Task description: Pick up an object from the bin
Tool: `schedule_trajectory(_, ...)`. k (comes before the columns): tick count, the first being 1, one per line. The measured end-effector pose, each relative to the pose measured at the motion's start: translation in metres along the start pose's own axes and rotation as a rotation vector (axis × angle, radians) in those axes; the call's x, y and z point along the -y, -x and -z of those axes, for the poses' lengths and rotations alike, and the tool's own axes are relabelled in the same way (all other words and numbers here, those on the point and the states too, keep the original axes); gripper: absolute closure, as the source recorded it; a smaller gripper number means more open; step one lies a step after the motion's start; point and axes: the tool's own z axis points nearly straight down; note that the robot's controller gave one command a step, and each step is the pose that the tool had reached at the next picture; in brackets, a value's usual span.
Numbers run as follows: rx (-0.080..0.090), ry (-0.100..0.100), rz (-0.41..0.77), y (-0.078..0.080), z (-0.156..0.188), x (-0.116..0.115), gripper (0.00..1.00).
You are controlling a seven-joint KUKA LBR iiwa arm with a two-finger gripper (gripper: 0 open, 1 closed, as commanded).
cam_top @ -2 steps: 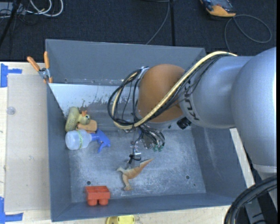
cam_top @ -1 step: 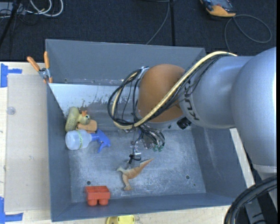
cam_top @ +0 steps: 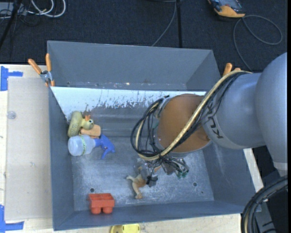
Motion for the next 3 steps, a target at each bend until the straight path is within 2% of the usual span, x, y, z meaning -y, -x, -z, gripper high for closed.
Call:
schedule_trajectory(1, 0.000, 0.000, -0.001, 0.0000, 0.0000, 0.0000, 1.00)
schedule_trajectory(2, 0.017, 0.002, 0.238, -0.0061, -0.0002, 0.0028, 1.00)
schedule_trajectory(3, 0.016, 0.002, 0.237, -0.0061, -0.0002, 0.0028, 1.00)
